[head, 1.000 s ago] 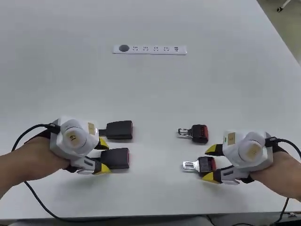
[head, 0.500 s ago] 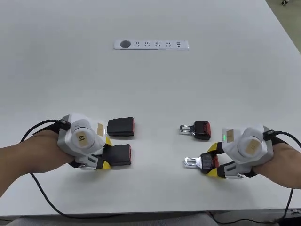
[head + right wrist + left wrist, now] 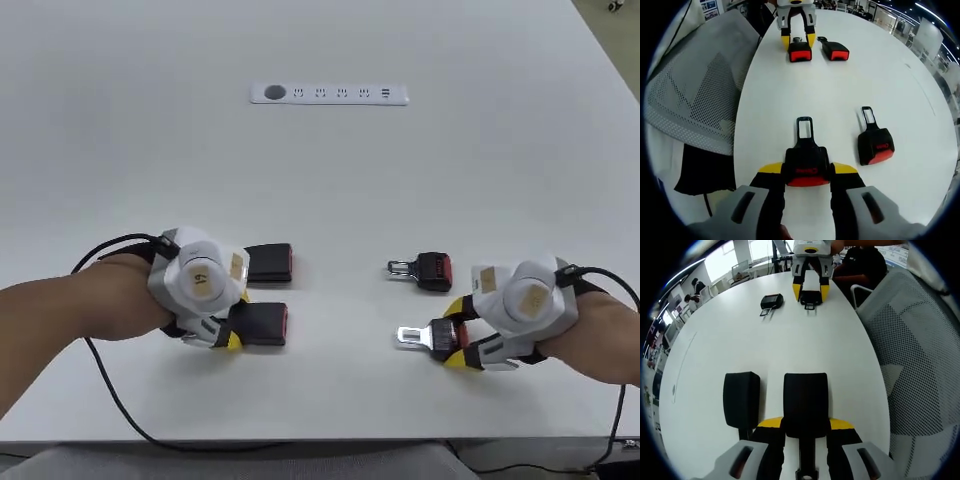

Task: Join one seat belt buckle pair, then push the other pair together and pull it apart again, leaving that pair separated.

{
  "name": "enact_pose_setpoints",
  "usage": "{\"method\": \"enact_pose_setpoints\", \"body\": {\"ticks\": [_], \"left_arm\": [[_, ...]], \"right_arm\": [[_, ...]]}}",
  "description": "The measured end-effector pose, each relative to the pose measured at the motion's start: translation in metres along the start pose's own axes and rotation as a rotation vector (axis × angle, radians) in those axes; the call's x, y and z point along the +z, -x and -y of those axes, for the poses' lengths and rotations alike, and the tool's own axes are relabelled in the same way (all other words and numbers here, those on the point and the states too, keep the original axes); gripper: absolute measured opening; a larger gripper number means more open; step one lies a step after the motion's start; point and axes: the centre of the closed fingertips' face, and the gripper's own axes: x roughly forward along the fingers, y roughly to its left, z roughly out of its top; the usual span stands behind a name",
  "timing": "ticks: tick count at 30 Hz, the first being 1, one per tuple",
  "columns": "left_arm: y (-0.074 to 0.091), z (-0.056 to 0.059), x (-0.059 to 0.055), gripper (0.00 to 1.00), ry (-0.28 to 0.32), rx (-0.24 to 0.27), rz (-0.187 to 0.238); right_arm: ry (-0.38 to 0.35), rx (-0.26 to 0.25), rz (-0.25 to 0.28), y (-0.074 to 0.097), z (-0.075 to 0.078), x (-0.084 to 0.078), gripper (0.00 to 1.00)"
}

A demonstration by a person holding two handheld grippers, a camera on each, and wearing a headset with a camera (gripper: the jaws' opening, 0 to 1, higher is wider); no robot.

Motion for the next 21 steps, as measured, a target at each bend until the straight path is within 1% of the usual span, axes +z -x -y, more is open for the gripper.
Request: {"method": "enact_pose_setpoints", "body": {"ticks": [5, 8, 12, 15, 17, 21], "left_arm": [[0.0, 0.001, 0.001, 0.32, 0.012, 0.0, 0.012], [0.001, 0.002, 0.003, 0.32, 0.008, -0.002, 0.002], [0.001, 0.002, 0.002, 0.32, 0.012, 0.0, -0.004], [0.002, 0.004, 0.004, 0.32, 0.023, 0.006, 0.001], [0.003, 0.005, 0.005, 0.32, 0.028, 0.007, 0.004], [0.004, 0.005, 0.006, 0.32, 0.028, 0.007, -0.001]], "right_arm": [[0.003, -0.002, -0.011, 0.001, -0.002, 0.002, 0.33], [-0.003, -0.003, -0.016, 0.0, 0.0, 0.001, 0.33], [-0.022, -0.006, -0.008, -0.001, 0.001, 0.004, 0.33], [-0.02, -0.011, -0.001, -0.003, -0.001, 0.01, 0.33], [-0.017, -0.014, 0.003, -0.005, 0.0, 0.012, 0.33], [-0.024, -0.01, 0.025, -0.012, -0.005, 0.028, 0.33]]}}
